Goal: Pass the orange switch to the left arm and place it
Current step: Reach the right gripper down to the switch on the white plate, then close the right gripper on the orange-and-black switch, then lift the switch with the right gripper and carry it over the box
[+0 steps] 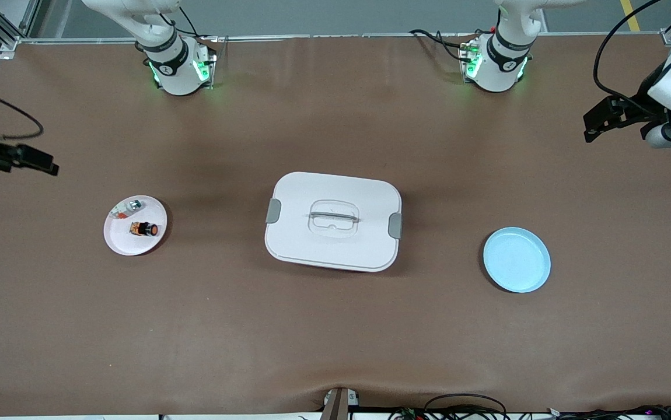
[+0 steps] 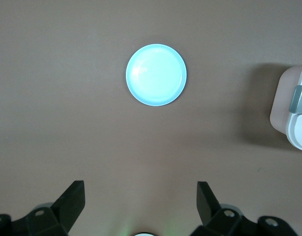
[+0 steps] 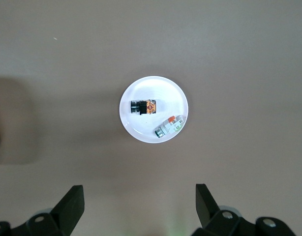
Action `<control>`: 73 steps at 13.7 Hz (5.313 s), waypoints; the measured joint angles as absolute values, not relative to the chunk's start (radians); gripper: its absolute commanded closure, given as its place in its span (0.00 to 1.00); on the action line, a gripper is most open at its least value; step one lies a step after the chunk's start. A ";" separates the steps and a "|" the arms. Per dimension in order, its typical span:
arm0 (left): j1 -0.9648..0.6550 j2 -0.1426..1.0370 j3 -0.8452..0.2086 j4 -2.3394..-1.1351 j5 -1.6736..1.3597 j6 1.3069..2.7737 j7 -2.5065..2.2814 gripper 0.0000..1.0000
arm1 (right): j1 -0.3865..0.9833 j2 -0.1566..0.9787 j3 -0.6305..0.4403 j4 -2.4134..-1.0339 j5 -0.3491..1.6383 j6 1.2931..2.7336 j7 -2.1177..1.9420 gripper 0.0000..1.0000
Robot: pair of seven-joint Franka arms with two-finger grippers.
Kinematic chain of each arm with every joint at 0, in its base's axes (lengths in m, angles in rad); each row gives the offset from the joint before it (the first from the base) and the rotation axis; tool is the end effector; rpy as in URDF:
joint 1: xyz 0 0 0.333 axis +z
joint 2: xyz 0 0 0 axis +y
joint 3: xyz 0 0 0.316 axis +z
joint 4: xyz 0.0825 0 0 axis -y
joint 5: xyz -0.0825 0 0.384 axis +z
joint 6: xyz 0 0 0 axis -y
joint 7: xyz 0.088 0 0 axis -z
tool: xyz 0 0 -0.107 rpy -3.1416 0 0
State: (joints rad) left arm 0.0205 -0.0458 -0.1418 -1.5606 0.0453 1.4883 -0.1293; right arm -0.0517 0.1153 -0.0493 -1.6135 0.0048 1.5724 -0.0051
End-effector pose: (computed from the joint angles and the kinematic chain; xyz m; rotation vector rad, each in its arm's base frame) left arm 0.5285 -0.0612 0.6469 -3.0868 -0.0175 0.0313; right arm 0.5780 -0.0567 0.5391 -3.1210 0.1506 0.2444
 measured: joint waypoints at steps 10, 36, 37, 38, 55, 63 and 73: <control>0.020 -0.045 -0.142 -1.561 0.045 1.488 -0.129 0.00 | -0.091 0.216 -0.054 -1.801 0.090 1.866 -0.006 0.00; 0.021 -0.038 -0.142 -1.562 0.045 1.488 -0.128 0.00 | -0.063 0.440 -0.036 -2.108 0.097 2.426 -0.111 0.00; 0.021 -0.038 -0.142 -1.562 0.045 1.488 -0.128 0.00 | -0.063 0.445 -0.036 -2.111 0.097 2.431 -0.111 0.00; 0.021 -0.038 -0.142 -1.562 0.045 1.488 -0.128 0.00 | -0.063 0.453 -0.036 -2.113 0.097 2.441 -0.112 0.00; 0.024 -0.038 -0.141 -1.559 0.045 1.489 -0.128 0.00 | -0.063 0.458 -0.036 -2.057 0.151 2.329 -0.117 1.00; 0.026 -0.035 -0.140 -1.560 0.045 1.491 -0.128 0.00 | -0.054 0.423 -0.034 -1.802 0.283 1.891 -0.004 1.00; 0.026 -0.018 -0.139 -1.560 0.045 1.507 -0.128 0.00 | 0.157 0.401 -0.025 -1.633 0.498 1.754 0.481 1.00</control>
